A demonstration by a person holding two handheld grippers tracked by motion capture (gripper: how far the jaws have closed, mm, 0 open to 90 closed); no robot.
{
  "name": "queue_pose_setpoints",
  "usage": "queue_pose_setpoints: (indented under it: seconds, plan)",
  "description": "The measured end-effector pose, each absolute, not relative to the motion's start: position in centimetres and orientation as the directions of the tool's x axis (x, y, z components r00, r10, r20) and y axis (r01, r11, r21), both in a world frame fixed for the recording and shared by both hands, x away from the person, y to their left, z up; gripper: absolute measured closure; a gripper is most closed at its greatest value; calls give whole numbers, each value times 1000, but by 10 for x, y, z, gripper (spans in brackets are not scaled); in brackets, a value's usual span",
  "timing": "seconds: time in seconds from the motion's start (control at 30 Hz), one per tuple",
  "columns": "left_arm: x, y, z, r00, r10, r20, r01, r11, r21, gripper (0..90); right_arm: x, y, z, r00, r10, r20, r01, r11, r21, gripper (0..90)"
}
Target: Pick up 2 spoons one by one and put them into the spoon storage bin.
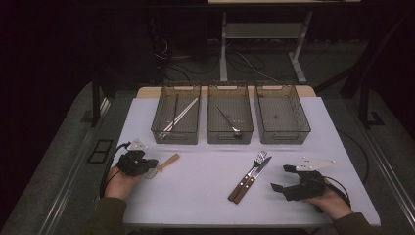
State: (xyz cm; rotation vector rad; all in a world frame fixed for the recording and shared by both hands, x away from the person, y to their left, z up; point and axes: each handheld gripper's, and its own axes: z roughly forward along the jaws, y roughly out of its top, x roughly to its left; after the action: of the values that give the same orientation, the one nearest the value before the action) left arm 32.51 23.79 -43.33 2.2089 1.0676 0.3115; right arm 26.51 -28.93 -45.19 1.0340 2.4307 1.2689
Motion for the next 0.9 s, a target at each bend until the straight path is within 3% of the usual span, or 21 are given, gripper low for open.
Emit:
queue_pose_setpoints:
  seconds: [0.3,0.4,0.63,0.9]
  plan:
    - [331,218,-420,677,733,-69,532,-422,734,599,265,-287,-453,-734,667,127,490,391,779,136]
    - [337,207,-421,688,722,-76,530,-429,731,562,266,-287,-453,-735,666,127,489,391,780,136]
    - [349,189,-432,721,691,-51,537,-511,671,575,266,-287,-454,-735,666,127,490,391,779,136]
    - [351,185,-441,735,677,-26,528,-548,648,655,266,-287,-454,-738,663,127,488,395,779,136]
